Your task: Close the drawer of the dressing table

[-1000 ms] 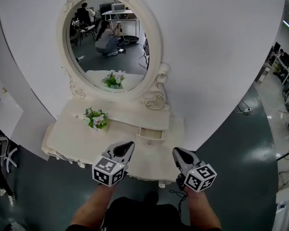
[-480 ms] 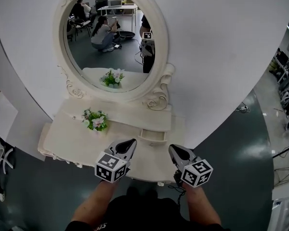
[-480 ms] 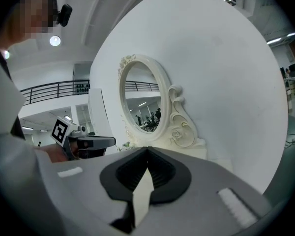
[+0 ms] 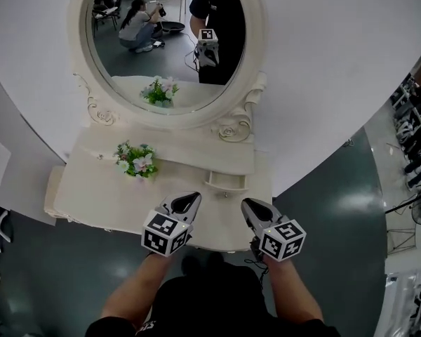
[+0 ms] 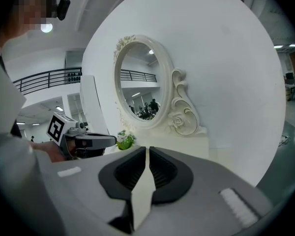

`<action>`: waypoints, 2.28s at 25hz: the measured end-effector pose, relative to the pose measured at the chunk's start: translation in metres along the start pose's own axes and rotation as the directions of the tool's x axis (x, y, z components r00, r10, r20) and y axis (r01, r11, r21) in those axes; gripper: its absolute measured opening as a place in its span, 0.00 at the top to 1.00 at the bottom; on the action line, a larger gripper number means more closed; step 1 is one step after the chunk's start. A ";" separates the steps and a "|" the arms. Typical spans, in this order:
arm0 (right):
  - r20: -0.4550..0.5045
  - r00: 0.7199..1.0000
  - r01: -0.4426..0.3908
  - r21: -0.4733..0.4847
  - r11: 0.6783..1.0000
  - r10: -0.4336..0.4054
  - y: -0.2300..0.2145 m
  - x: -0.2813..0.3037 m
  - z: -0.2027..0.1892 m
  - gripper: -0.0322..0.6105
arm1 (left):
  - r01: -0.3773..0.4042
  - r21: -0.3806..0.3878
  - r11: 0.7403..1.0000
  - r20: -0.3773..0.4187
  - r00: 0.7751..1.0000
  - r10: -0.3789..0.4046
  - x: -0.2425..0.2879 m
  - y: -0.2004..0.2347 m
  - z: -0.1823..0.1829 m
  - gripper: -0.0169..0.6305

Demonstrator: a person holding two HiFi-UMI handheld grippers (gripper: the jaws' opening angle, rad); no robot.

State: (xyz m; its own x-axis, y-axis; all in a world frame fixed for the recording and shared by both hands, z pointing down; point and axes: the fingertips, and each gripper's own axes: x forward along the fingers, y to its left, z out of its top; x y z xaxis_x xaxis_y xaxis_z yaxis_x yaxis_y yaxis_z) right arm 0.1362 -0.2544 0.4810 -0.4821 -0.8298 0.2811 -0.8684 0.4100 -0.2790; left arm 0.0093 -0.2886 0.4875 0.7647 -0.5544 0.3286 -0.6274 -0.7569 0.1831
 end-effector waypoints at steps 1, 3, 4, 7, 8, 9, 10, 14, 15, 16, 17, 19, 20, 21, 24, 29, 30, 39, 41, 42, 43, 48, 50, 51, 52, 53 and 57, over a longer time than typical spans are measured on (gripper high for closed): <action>-0.014 1.000 0.005 0.004 1.000 -0.005 -0.001 0.003 -0.005 0.89 | 0.003 -0.005 1.000 -0.006 1.000 -0.003 0.002 0.001 -0.004 0.97; -0.041 0.999 0.016 0.008 1.000 -0.015 -0.003 0.008 -0.016 0.89 | 0.007 -0.016 1.000 -0.018 1.000 -0.007 0.006 0.003 -0.013 0.97; -0.053 0.998 0.020 0.008 1.000 -0.020 -0.005 0.011 -0.020 0.88 | 0.008 -0.020 1.000 -0.024 1.000 -0.009 0.009 0.004 -0.016 0.97; -0.088 0.996 0.031 0.006 1.000 -0.030 -0.011 0.022 -0.034 0.86 | 0.008 -0.030 1.000 -0.041 0.999 -0.009 0.018 0.008 -0.027 0.97; -0.101 0.994 0.036 0.005 0.999 -0.035 -0.014 0.026 -0.039 0.85 | 0.006 -0.034 0.999 -0.049 0.999 -0.008 0.021 0.010 -0.031 0.97; -0.114 0.993 0.042 0.005 0.999 -0.042 -0.016 0.029 -0.044 0.84 | 0.004 -0.039 0.999 -0.058 0.998 -0.006 0.023 0.011 -0.034 0.96; -0.129 0.991 0.049 0.005 0.999 -0.048 -0.018 0.032 -0.050 0.83 | 0.001 -0.045 0.999 -0.067 0.998 -0.004 0.024 0.012 -0.038 0.97; -0.179 0.983 0.050 0.027 0.998 -0.044 -0.026 0.045 -0.072 0.79 | -0.011 -0.055 0.998 -0.099 0.995 0.006 0.031 0.015 -0.049 0.96; -0.189 0.981 0.049 0.038 0.998 -0.041 -0.028 0.047 -0.075 0.78 | -0.015 -0.058 0.998 -0.106 0.994 0.009 0.033 0.016 -0.051 0.97; -0.196 0.980 0.049 0.046 0.998 -0.039 -0.031 0.050 -0.079 0.77 | -0.019 -0.062 0.998 -0.111 0.994 0.012 0.035 0.016 -0.053 0.96; -0.203 0.978 0.049 0.051 0.997 -0.038 -0.034 0.052 -0.081 0.76 | -0.023 -0.066 0.998 -0.116 0.993 0.016 0.036 0.016 -0.055 0.96; -0.217 0.975 0.052 0.057 0.997 -0.039 -0.039 0.059 -0.086 0.75 | -0.036 -0.072 0.997 -0.127 0.992 0.026 0.039 0.019 -0.058 0.97; -0.224 0.974 0.054 0.062 0.997 -0.039 -0.042 0.063 -0.089 0.75 | -0.043 -0.075 0.996 -0.133 0.991 0.033 0.040 0.021 -0.060 0.97; -0.231 0.972 0.058 0.067 0.996 -0.041 -0.044 0.067 -0.092 0.74 | -0.051 -0.078 0.996 -0.139 0.989 0.040 0.040 0.024 -0.062 0.97; -0.260 0.964 0.072 0.079 0.994 -0.049 -0.050 0.077 -0.105 0.73 | -0.067 -0.088 0.994 -0.153 0.987 0.053 0.043 0.030 -0.067 0.96; -0.314 0.949 0.080 0.122 0.989 -0.038 -0.057 0.092 -0.128 0.72 | -0.085 -0.104 0.991 -0.170 0.983 0.066 0.047 0.039 -0.072 0.96; -0.323 0.946 0.083 0.131 0.988 -0.037 -0.059 0.095 -0.132 0.72 | -0.087 -0.108 0.990 -0.172 0.983 0.067 0.047 0.041 -0.072 0.97; -0.417 0.906 0.124 0.087 0.989 -0.077 -0.076 0.116 -0.159 0.70 | -0.110 -0.134 0.985 -0.166 0.982 0.087 0.041 0.052 -0.069 0.97; -0.424 0.902 0.129 0.086 0.988 -0.081 -0.077 0.120 -0.161 0.71 | -0.115 -0.140 0.983 -0.167 0.982 0.091 0.039 0.054 -0.071 0.97; -0.426 0.901 0.131 0.083 0.988 -0.083 -0.077 0.122 -0.161 0.71 | -0.118 -0.143 0.983 -0.169 0.981 0.093 0.038 0.055 -0.072 0.97; -0.428 0.900 0.132 0.080 0.988 -0.085 -0.077 0.123 -0.162 0.71 | -0.120 -0.147 0.982 -0.171 0.981 0.094 0.038 0.056 -0.074 0.96; -0.432 0.895 0.152 0.060 0.987 -0.112 -0.080 0.129 -0.163 0.72 | -0.123 -0.156 0.980 -0.174 0.980 0.095 0.036 0.058 -0.076 0.97; -0.434 0.892 0.163 0.050 0.985 -0.125 -0.083 0.128 -0.164 0.78 | -0.121 -0.155 0.980 -0.172 0.981 0.094 0.036 0.058 -0.075 0.96; -0.436 0.891 0.164 0.048 0.985 -0.127 -0.084 0.128 -0.165 0.79 | -0.121 -0.156 0.980 -0.171 0.981 0.094 0.035 0.058 -0.075 0.97; -0.439 0.890 0.163 0.049 0.986 -0.125 -0.084 0.128 -0.165 0.79 | -0.122 -0.156 0.980 -0.171 0.981 0.095 0.035 0.058 -0.074 0.96; -0.442 0.889 0.161 0.051 0.986 -0.122 -0.084 0.128 -0.165 0.79 | -0.123 -0.157 0.980 -0.170 0.981 0.096 0.035 0.059 -0.074 0.96; -0.451 0.886 0.150 0.049 0.987 -0.112 -0.084 0.129 -0.166 0.79 | -0.120 -0.156 0.980 -0.163 0.982 0.094 0.035 0.059 -0.071 0.97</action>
State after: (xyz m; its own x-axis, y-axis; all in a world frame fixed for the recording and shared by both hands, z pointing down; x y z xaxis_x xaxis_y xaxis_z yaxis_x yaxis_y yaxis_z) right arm 0.1281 -0.3331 0.6929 -0.3818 -0.6104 0.6940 -0.9242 0.2614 -0.2785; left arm -0.0115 -0.3285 0.5761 0.6677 -0.5595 0.4910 -0.7299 -0.6215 0.2845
